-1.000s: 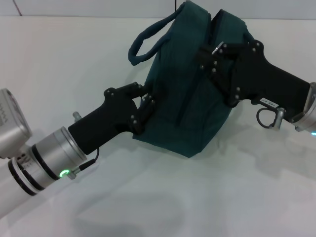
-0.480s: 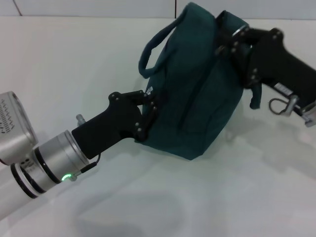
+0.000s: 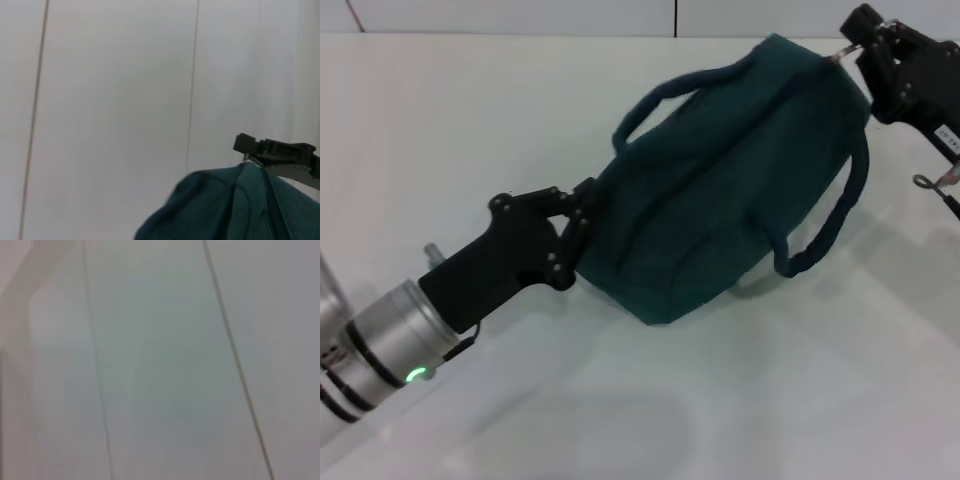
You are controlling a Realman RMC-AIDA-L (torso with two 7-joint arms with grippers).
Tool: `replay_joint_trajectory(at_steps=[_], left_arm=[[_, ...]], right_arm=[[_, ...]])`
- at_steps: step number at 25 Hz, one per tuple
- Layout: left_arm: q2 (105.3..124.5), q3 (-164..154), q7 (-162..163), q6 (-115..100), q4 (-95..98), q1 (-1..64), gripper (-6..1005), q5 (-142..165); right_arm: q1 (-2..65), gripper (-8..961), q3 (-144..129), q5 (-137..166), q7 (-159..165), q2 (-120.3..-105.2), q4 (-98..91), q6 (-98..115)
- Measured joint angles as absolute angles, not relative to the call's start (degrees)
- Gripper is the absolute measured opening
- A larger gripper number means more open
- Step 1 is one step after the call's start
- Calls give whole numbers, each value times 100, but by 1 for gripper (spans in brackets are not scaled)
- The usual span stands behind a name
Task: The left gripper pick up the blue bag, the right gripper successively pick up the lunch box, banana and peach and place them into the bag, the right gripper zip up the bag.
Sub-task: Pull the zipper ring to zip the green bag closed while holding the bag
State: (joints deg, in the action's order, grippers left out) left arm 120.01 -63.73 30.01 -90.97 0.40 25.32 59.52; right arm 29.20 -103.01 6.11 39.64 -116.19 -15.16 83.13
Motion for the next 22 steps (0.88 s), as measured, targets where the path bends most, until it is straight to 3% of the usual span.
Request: replay_joint_trajectory(at_steps=[7,13,22], left_arm=[[12030,-6397,2976,-9157,191,2342,35,5941],[12070,-6407,2955,-9485,130,2387,95,5940],[11937,-6422,4428,-9661,676,2945,277,5973]], right_arm=[[2900,27,-10328,465,4160,-11615,-1416,8327],[2900,27,-10452,458,4166,-11618,-1448,8349],[2851,27,-10530,458,4169,-11619,-1476,8363]])
